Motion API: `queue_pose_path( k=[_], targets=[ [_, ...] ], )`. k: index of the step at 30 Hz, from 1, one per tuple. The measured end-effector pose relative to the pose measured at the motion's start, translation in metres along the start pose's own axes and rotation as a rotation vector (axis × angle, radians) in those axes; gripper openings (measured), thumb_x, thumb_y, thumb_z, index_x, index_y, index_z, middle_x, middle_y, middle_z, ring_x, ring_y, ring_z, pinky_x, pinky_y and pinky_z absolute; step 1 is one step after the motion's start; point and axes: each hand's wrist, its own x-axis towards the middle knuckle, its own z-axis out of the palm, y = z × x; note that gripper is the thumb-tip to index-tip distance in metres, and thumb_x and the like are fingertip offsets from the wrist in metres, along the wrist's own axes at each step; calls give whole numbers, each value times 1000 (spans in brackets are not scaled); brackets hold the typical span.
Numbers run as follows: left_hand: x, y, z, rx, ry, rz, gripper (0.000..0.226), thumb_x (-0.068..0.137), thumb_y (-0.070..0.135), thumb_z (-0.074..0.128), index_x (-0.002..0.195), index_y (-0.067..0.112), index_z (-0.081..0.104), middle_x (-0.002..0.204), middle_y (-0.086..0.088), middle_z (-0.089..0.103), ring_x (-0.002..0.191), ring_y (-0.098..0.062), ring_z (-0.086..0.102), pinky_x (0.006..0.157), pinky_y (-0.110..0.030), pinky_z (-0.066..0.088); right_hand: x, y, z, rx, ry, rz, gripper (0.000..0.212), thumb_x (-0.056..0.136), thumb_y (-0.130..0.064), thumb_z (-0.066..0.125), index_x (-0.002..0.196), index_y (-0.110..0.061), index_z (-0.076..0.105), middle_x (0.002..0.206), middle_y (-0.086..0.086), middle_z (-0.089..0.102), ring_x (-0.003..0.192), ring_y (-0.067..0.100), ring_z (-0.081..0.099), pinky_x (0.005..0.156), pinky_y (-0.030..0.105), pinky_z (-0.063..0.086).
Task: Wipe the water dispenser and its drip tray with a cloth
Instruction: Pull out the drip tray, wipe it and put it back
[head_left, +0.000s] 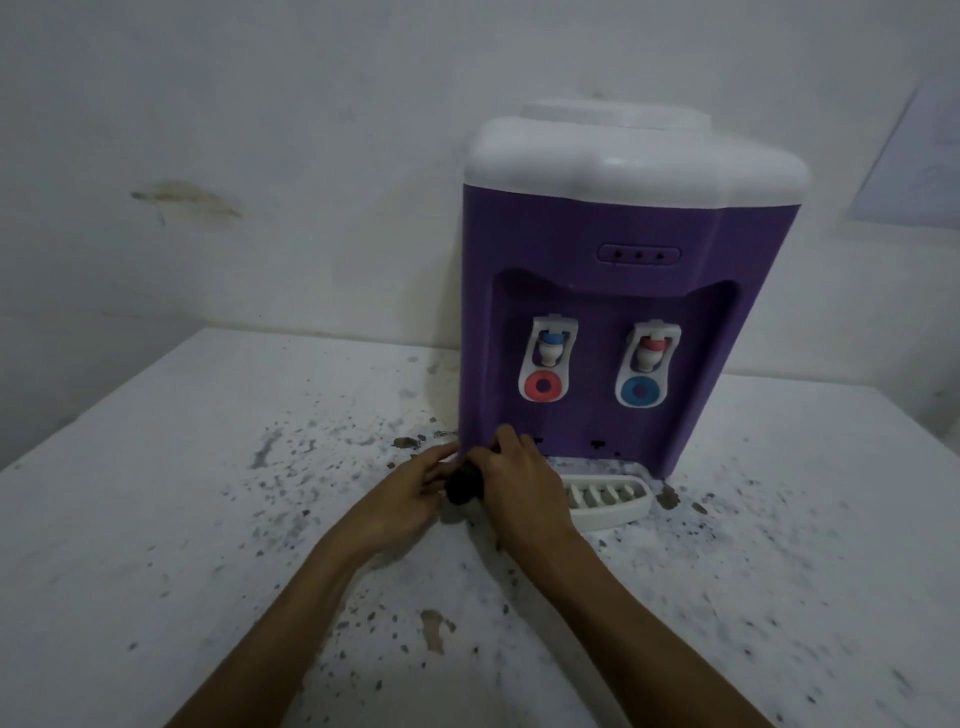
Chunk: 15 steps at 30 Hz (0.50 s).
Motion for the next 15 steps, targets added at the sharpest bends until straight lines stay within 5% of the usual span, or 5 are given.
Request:
queue_pose_path(
  k=[2, 6, 15],
  targets=[
    [1, -2, 3, 57, 6, 11, 70, 85, -10, 54, 140, 28, 34, 123, 10, 56, 113, -1, 54, 91, -17, 48, 3, 10, -4, -20, -4, 52, 25, 93, -14, 52, 116, -12, 60, 118, 10, 46, 108, 27, 47, 74, 34, 45],
    [-1, 7, 19, 333, 137, 116, 69, 81, 23, 72, 138, 32, 35, 117, 22, 47, 101, 6, 46, 77, 5, 33, 0, 42, -11, -47, -13, 146, 29, 92, -11, 50, 118, -15, 61, 118, 10, 48, 108, 28, 48, 82, 35, 47],
    [-1, 8, 22, 562, 194, 271, 42, 87, 31, 64, 126, 32, 51, 113, 21, 48, 103, -6, 49, 80, -20, 38, -36, 120, -41, -57, 65, 365, 25, 87, -16, 61, 111, -17, 68, 100, 10, 53, 90, 30, 57, 75, 35, 50]
  ],
)
